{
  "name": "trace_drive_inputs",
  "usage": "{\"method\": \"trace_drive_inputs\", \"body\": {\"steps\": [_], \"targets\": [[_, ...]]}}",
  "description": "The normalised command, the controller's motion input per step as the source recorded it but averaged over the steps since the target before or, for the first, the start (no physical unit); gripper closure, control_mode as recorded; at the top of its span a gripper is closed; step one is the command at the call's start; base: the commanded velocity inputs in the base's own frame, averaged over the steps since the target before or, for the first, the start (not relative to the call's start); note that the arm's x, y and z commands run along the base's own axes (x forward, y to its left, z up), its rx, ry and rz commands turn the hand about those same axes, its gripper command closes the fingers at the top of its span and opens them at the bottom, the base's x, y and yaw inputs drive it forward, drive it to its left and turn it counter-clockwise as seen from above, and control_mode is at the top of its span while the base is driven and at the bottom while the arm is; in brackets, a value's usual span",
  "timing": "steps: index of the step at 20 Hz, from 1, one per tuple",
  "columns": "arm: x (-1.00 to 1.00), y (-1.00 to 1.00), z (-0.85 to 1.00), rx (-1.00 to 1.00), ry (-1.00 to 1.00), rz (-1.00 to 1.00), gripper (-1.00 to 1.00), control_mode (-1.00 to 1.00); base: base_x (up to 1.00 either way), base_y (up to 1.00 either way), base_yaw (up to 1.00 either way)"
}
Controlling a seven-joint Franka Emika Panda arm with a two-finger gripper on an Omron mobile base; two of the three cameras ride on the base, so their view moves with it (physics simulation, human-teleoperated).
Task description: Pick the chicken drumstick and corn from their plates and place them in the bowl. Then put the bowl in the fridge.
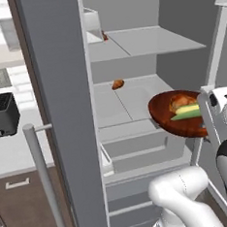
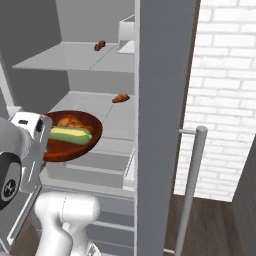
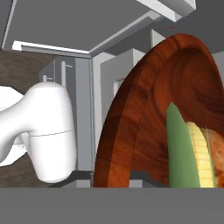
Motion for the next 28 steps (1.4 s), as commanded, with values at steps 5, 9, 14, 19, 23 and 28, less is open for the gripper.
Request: {"method": "trace_drive_inputs", "body": {"steps": [5, 9, 14, 19, 23, 28], "targets": [[0.0, 0.0, 0.0, 0.0, 0.0, 0.0, 1.0, 1.0, 0.64, 0.26, 0.0], [0.0, 0.0, 0.0, 0.0, 0.0, 0.0, 1.0, 1.0, 0.55, 0.21, 0.0], [0.0, 0.0, 0.0, 0.0, 0.0, 0.0, 1.0, 1.0, 0.35, 0.15, 0.0], [0.0, 0.0, 0.0, 0.0, 0.0, 0.0, 1.0, 1.0, 0.02, 0.02, 0.0], [0.21, 0.11, -0.12, 0.0, -0.01, 0.0, 1.0, -1.0, 0.0, 0.0, 0.0], [0.74, 0.54, -0.34, 0.0, -0.03, 0.12, 1.0, -1.0, 0.0, 0.0, 0.0]]}}
